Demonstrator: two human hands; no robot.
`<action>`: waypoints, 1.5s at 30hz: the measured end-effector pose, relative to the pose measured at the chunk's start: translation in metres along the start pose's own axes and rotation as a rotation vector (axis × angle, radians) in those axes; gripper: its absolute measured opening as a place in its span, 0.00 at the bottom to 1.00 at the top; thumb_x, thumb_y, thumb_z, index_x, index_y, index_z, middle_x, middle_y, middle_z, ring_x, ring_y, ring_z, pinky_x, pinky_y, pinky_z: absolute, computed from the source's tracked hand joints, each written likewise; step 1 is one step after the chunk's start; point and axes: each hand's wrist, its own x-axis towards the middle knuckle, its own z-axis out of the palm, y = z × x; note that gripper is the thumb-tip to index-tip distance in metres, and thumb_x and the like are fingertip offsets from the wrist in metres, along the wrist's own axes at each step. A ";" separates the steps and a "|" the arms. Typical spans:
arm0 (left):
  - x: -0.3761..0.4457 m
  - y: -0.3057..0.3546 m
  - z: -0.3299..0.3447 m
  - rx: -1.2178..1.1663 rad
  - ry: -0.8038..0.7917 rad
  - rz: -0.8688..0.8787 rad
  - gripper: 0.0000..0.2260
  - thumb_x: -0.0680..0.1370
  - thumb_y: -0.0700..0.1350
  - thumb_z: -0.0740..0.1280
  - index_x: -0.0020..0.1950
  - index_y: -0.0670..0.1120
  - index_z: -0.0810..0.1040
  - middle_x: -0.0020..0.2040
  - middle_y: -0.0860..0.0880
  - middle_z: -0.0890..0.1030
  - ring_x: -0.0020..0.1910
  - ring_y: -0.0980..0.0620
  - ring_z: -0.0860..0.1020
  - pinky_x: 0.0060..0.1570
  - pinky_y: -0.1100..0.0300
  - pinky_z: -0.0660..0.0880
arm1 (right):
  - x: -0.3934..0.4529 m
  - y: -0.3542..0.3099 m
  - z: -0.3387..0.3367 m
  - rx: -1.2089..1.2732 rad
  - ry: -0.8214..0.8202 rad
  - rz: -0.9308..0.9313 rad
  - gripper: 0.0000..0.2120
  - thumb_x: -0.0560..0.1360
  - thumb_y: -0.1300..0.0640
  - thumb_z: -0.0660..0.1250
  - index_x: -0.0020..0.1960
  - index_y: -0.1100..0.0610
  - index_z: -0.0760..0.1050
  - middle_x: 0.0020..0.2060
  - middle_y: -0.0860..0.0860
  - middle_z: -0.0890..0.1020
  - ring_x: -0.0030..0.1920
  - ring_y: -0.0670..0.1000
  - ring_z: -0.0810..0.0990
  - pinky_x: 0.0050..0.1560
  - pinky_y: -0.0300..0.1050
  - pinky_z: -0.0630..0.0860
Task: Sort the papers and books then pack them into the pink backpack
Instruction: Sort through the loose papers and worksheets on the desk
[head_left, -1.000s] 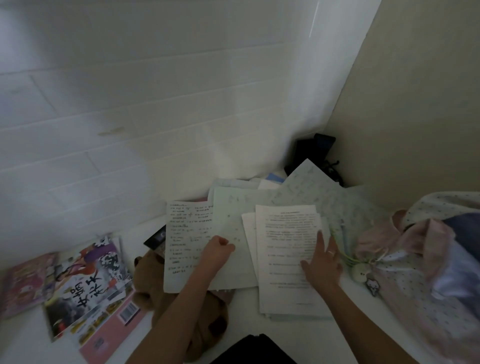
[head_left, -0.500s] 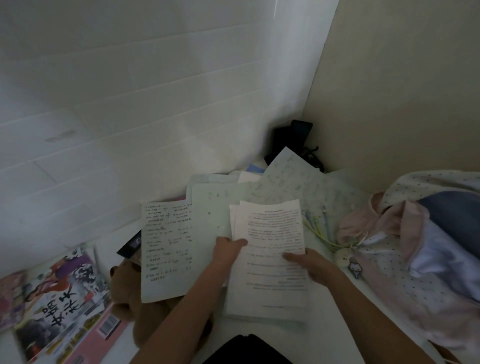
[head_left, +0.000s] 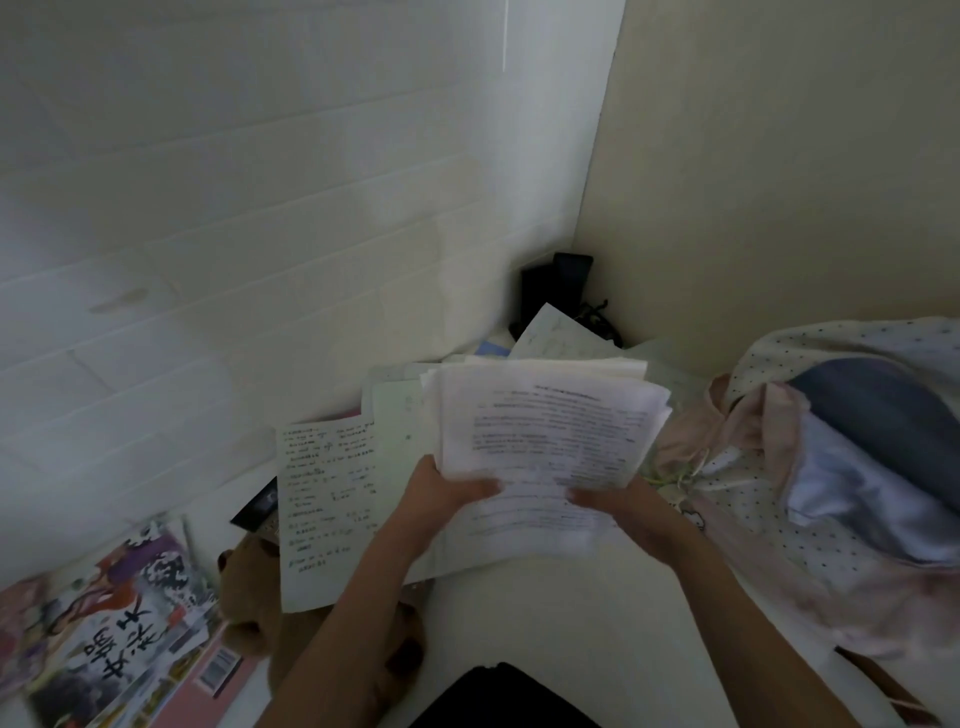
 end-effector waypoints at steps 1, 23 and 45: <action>-0.003 0.003 0.000 0.016 -0.001 0.015 0.20 0.59 0.42 0.81 0.49 0.50 0.82 0.46 0.54 0.85 0.45 0.57 0.83 0.40 0.66 0.78 | -0.005 -0.003 0.000 -0.005 0.014 -0.015 0.27 0.61 0.51 0.79 0.58 0.47 0.78 0.57 0.48 0.82 0.57 0.48 0.81 0.51 0.42 0.80; -0.041 -0.052 0.060 0.204 -0.162 -0.073 0.17 0.73 0.42 0.72 0.61 0.48 0.76 0.59 0.47 0.79 0.53 0.56 0.80 0.51 0.63 0.76 | -0.067 0.051 0.011 -0.131 0.744 0.228 0.14 0.77 0.50 0.65 0.58 0.58 0.77 0.49 0.55 0.83 0.44 0.52 0.81 0.46 0.44 0.76; 0.024 -0.048 0.080 1.270 -0.569 0.183 0.22 0.78 0.40 0.56 0.69 0.56 0.70 0.68 0.50 0.72 0.68 0.49 0.69 0.65 0.52 0.62 | -0.042 0.082 0.013 -1.453 0.066 0.035 0.37 0.76 0.39 0.57 0.75 0.40 0.37 0.75 0.43 0.36 0.76 0.49 0.35 0.71 0.61 0.32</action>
